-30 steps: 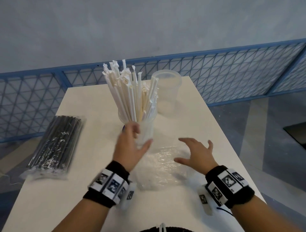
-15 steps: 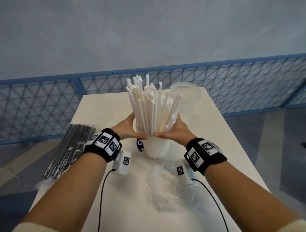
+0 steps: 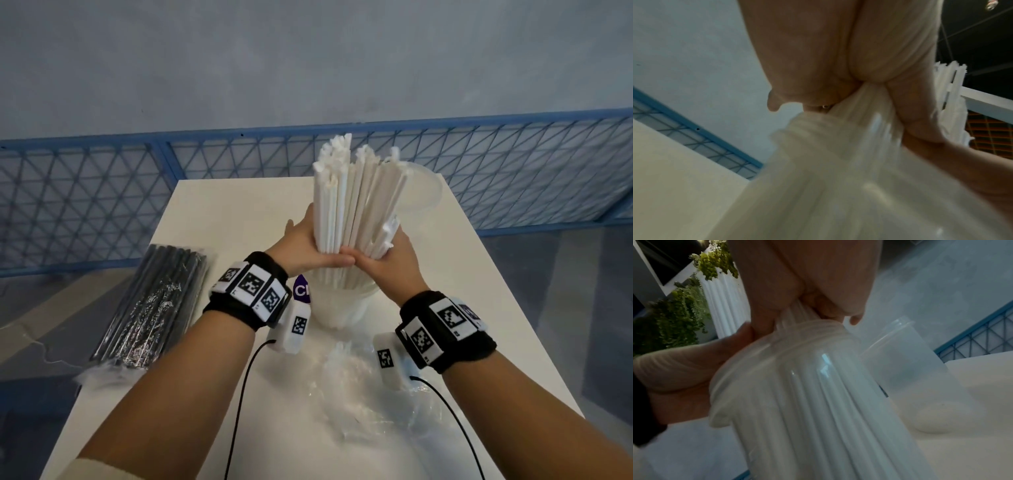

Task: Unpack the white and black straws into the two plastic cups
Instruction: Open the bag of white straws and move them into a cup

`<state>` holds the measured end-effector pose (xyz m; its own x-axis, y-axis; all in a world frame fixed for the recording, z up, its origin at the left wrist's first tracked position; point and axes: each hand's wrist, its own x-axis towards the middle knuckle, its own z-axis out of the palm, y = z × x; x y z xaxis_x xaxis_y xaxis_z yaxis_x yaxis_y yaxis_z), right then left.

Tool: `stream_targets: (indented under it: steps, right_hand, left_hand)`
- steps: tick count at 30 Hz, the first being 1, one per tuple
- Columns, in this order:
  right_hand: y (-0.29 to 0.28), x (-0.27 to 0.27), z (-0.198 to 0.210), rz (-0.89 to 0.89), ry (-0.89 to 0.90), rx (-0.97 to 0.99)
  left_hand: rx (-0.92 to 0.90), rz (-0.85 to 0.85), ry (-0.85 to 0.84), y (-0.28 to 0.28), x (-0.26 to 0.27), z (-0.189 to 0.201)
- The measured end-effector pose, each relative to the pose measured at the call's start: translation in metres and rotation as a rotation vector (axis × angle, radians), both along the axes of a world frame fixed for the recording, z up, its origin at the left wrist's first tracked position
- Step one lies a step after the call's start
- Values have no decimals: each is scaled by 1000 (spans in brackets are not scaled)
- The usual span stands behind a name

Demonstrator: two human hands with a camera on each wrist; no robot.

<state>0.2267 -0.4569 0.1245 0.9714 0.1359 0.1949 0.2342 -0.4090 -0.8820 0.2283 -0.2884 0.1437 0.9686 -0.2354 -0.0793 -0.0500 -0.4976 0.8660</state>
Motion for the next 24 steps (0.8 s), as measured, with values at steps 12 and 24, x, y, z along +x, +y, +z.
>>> stream_targets:
  steps: [12,24]
  right_hand:
    - [-3,2,34,160,-139,155]
    - [-13,-6,10,264,100,13]
  left_hand:
    - [-288,171,-213,-2,-9,40]
    - [16,-22,29,4,-17,2]
